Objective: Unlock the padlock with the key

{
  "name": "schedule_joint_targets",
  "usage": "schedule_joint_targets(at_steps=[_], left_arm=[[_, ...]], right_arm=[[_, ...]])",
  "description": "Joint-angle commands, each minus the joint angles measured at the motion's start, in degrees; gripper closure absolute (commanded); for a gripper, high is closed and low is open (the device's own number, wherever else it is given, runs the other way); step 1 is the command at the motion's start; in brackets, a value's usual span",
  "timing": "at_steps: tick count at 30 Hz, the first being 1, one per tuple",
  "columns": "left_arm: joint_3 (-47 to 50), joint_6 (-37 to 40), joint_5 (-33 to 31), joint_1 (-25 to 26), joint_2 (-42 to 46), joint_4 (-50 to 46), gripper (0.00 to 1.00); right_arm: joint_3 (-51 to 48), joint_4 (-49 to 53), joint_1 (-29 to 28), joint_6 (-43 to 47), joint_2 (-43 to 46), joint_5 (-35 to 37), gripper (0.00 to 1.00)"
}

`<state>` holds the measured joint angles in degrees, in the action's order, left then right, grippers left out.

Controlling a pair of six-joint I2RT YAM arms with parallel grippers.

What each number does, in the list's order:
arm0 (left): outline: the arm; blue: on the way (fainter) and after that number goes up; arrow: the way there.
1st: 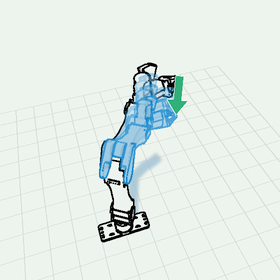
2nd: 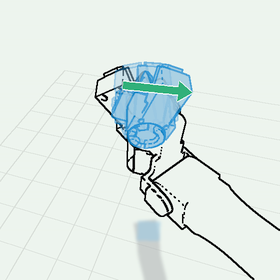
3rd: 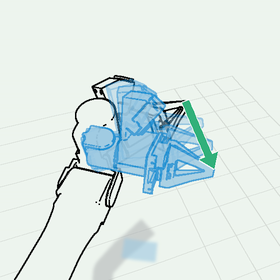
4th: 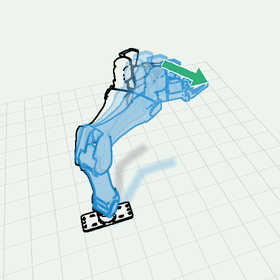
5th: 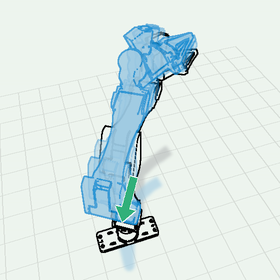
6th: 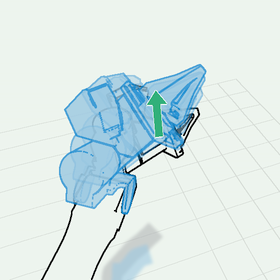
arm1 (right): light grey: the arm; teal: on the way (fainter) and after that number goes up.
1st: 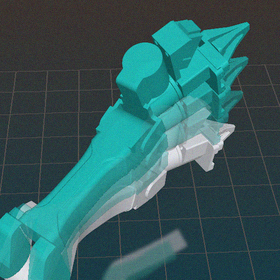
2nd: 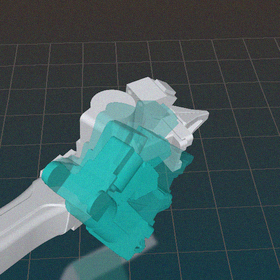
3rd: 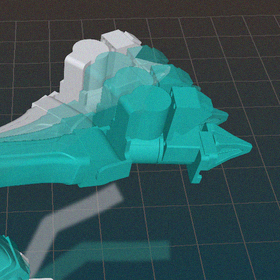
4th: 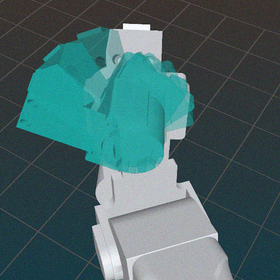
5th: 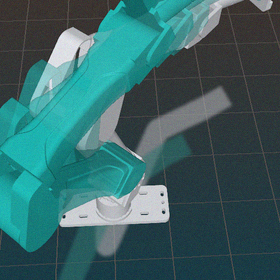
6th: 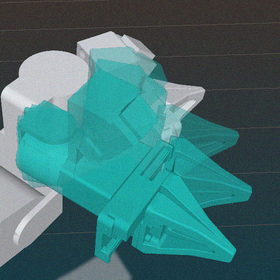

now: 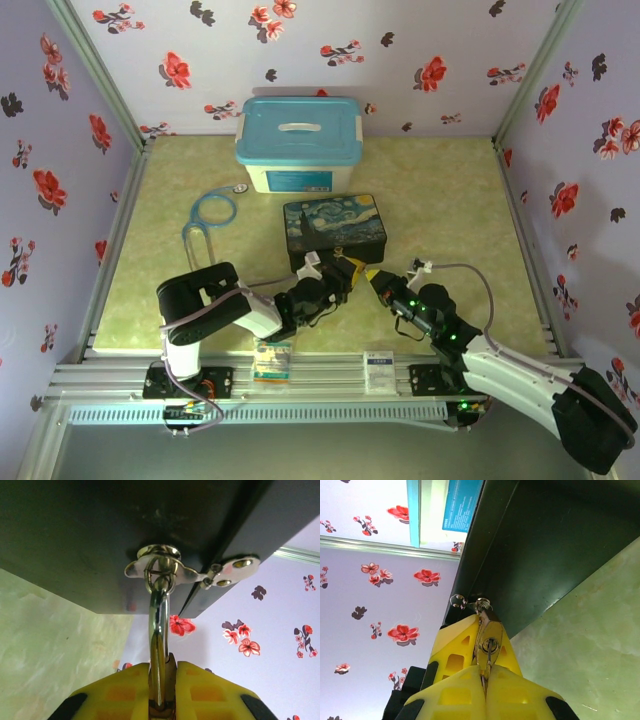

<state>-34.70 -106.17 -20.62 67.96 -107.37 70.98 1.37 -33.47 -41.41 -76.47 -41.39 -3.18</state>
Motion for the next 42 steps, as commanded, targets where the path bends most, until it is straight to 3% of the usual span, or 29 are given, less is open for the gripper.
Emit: schedule_joint_targets(at_steps=[1,19,28,36,42], left_arm=[[-2.93,0.85,4.84,1.43,0.16,5.07,1.00],[-3.57,2.73,7.82,1.19,1.69,5.06,1.00],[-5.27,1.04,8.18,1.03,-0.62,5.13,1.00],[-7.03,0.44,8.66,0.79,-2.04,5.15,1.00],[-8.50,0.04,9.93,0.62,-3.10,5.13,1.00]], right_arm=[[0.21,-2.46,0.83,0.89,-0.46,-2.04,1.00],[1.55,9.98,19.00,0.45,2.30,-20.80,1.00],[0.38,4.65,19.27,-2.64,0.18,-24.01,1.00],[0.26,15.40,14.25,-0.78,10.59,-14.78,1.00],[-1.66,11.40,13.55,-0.73,8.36,-13.56,1.00]])
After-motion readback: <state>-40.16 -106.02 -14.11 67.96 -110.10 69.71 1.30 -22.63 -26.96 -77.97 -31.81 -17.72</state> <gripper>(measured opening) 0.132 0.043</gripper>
